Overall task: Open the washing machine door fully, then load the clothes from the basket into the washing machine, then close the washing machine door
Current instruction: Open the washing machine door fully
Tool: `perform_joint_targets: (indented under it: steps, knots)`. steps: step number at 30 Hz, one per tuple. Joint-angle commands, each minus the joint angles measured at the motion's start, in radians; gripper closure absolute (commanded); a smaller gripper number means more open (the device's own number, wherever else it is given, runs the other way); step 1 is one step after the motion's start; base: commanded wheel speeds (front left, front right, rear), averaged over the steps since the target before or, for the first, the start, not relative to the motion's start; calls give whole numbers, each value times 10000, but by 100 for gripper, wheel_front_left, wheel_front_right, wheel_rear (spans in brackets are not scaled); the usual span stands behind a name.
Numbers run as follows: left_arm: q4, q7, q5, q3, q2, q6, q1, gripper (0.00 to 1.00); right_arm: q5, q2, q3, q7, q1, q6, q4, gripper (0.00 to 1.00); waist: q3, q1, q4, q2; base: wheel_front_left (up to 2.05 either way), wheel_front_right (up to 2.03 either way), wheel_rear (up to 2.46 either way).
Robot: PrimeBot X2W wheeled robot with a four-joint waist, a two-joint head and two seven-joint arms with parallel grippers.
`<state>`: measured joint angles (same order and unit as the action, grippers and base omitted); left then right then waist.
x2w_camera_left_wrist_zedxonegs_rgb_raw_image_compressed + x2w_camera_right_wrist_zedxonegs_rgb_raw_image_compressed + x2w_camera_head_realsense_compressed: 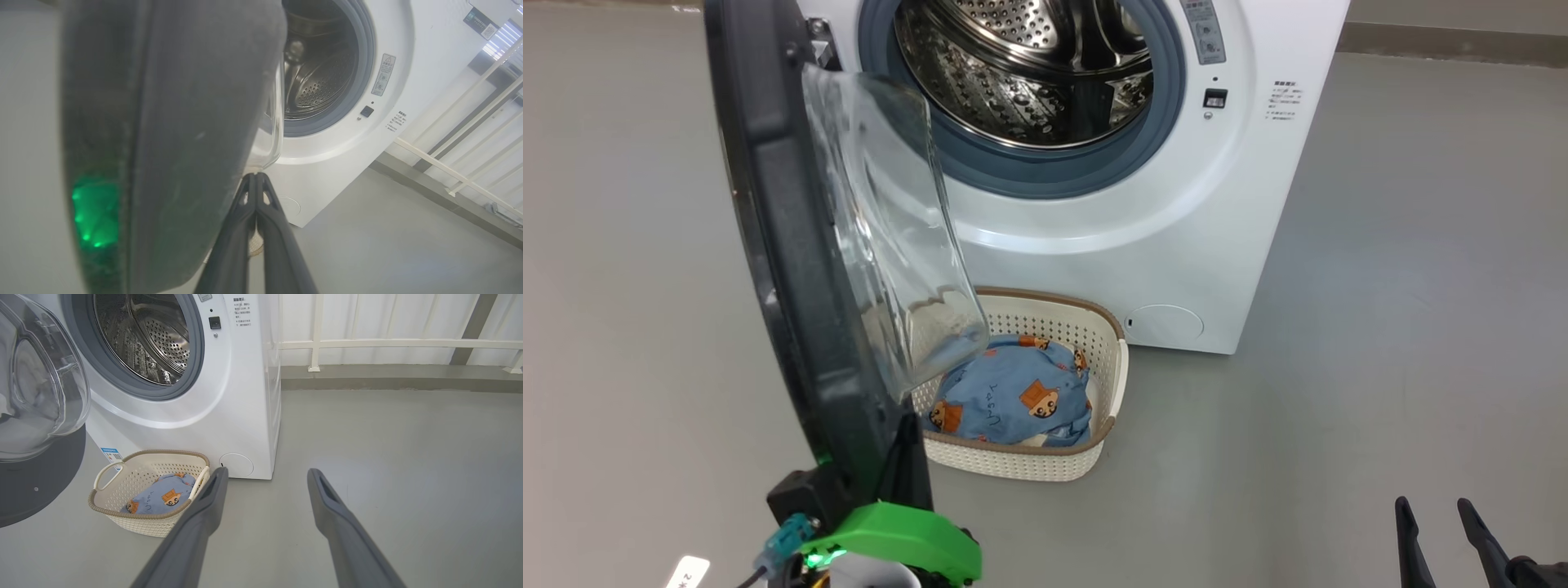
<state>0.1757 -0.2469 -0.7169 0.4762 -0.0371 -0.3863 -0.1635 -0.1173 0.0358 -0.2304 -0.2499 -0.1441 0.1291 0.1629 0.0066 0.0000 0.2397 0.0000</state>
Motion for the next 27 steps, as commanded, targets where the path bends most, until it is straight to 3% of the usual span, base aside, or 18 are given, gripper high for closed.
perform_joint_targets:
  steps: [1,19,27]
  knots:
    - [-239,-143,148,-596,-132,-131,-414,100,26,145,236,-118,207,16,-237,0,21,0,43,0,0,0,0]
    - [-478,-148,830,-3306,-914,-243,251,100,-112,145,427,-118,167,16,-158,0,19,0,465,0,0,0,0]
    - [385,-148,1245,-4541,-1156,83,-230,100,-100,145,541,-118,54,16,-146,0,-71,0,402,0,0,0,0]
